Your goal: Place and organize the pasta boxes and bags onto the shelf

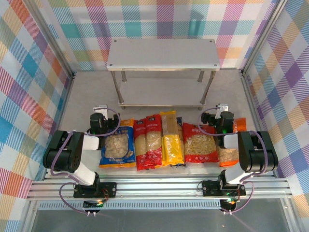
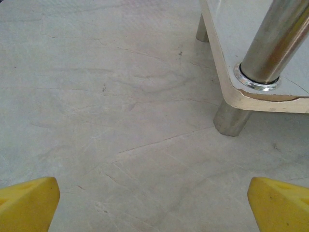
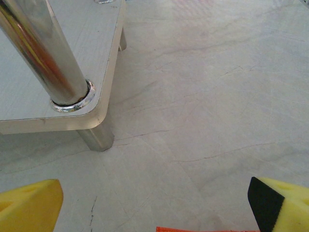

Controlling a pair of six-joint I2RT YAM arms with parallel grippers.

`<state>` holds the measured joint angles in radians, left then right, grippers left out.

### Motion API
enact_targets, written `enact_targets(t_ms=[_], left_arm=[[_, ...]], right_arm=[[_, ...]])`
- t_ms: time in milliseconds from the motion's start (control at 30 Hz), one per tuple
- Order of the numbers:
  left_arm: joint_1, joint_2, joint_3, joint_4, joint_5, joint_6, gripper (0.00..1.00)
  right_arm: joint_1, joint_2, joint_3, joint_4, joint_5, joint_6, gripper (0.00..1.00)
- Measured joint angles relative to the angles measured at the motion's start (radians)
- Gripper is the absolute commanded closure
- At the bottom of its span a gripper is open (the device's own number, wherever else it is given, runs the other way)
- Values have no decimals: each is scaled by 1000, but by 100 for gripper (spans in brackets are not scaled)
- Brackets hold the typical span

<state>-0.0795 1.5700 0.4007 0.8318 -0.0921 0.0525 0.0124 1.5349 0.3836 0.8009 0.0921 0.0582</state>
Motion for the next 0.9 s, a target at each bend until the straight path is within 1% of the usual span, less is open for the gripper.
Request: enact_targets(t_ms=[33,67,133,167,233,400,500,600,700,833,900], left_arm=[[2,0,7,-16,5,-1,0],[3,0,18,-38,6,-3,2],[4,-10,69,-136,21,-1,13],[5,-19,103,-189,31,-2,16],[5,-48,171,-285,53,0,18],[-2,-204,264,-432,108,-43,22],[-35,-270,325,-518,115,-75,23],[-103,-319,369,-605,113,-109,23],[-176,-359,390,-696,98,-152,24],[-271,-419,391,-834,45,-219,24],[-312,-449,391,-898,19,-246,24]], right_arm=[[0,0,0,0,0,0,1],[0,0,2,-4,0,0,1],[0,-10,26,-63,1,1,0],[0,-25,50,-118,1,1,3],[-1,-72,117,-234,0,2,4],[7,-267,219,-369,-30,12,8],[36,-338,310,-517,-53,13,9],[84,-376,396,-686,-83,28,12],[180,-422,432,-834,-67,55,12],[385,-466,480,-1061,-12,90,13],[461,-476,505,-1161,20,121,14]])
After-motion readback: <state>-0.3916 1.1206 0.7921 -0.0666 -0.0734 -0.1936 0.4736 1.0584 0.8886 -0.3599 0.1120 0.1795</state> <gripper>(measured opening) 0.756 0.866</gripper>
